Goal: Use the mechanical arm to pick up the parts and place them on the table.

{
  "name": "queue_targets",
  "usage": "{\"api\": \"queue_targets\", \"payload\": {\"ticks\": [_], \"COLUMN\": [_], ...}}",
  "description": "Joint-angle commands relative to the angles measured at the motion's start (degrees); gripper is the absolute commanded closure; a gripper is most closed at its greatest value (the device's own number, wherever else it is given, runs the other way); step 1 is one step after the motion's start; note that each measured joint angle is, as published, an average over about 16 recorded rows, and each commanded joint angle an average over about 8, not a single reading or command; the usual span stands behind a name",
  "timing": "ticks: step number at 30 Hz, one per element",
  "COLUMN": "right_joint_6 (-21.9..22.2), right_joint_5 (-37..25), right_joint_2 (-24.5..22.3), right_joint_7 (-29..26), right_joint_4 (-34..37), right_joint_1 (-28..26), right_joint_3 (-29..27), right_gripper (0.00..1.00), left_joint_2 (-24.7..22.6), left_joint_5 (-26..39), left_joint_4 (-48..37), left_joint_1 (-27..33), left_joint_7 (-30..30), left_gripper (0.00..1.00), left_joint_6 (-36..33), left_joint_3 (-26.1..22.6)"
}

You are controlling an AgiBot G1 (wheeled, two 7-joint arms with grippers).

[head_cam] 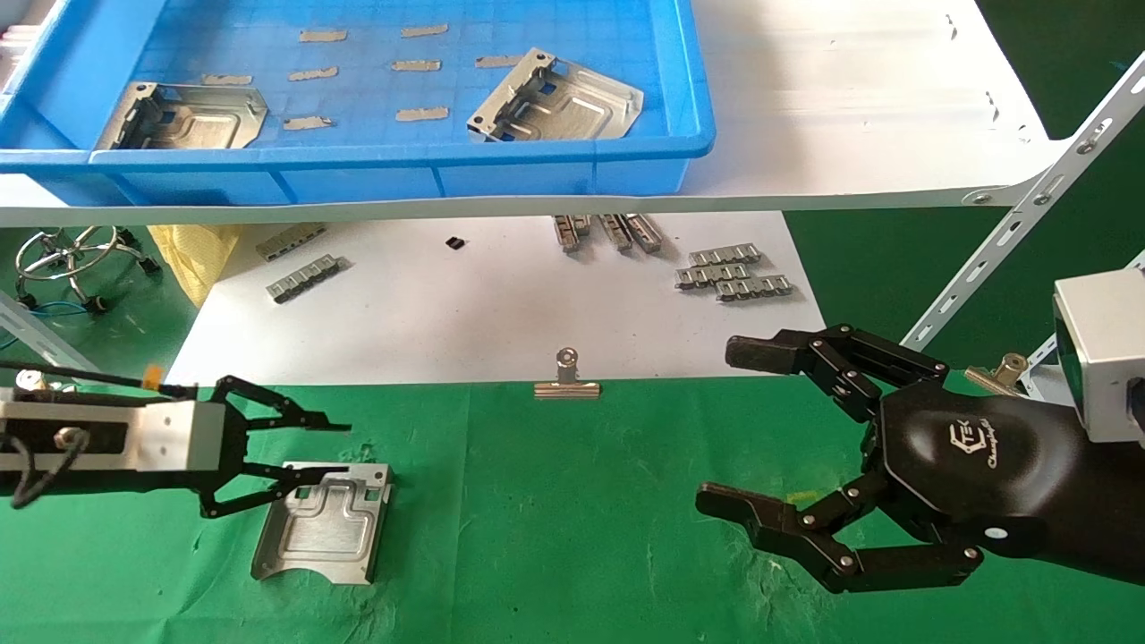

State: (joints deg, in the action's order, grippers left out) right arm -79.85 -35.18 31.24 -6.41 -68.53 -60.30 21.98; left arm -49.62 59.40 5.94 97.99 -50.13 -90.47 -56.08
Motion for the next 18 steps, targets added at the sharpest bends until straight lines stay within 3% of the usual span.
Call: {"api": "queue_targets", "payload": {"ticks": [1,9,18], "right_joint_6": [0.0,0.01,0.02], "right_joint_5": [0.0,0.0,0.01], "right_joint_2": [0.0,0.0,-0.01], "right_joint_7": [0.0,0.0,0.0], "right_joint_4": [0.0,0.01,0.01], "right_joint_1": [0.0,0.01,0.01], "right_joint_3": [0.0,-0.01,-0.01], "right_gripper": [0.0,0.0,0.0], "left_joint_2": [0.27,1.93,2.11], "left_joint_5": [-0.85,-9.59,-10.58], "left_joint_4": [-0.05,1.24,1.6], "left_joint_1": [0.17,-5.08,-5.94], "left_joint_7": [0.42,10.6,11.21], "left_gripper": [0.0,0.0,0.0], "left_joint_6": [-0.94,-1.23,-1.19], "left_joint_3": [0.42,4.28,4.7]}}
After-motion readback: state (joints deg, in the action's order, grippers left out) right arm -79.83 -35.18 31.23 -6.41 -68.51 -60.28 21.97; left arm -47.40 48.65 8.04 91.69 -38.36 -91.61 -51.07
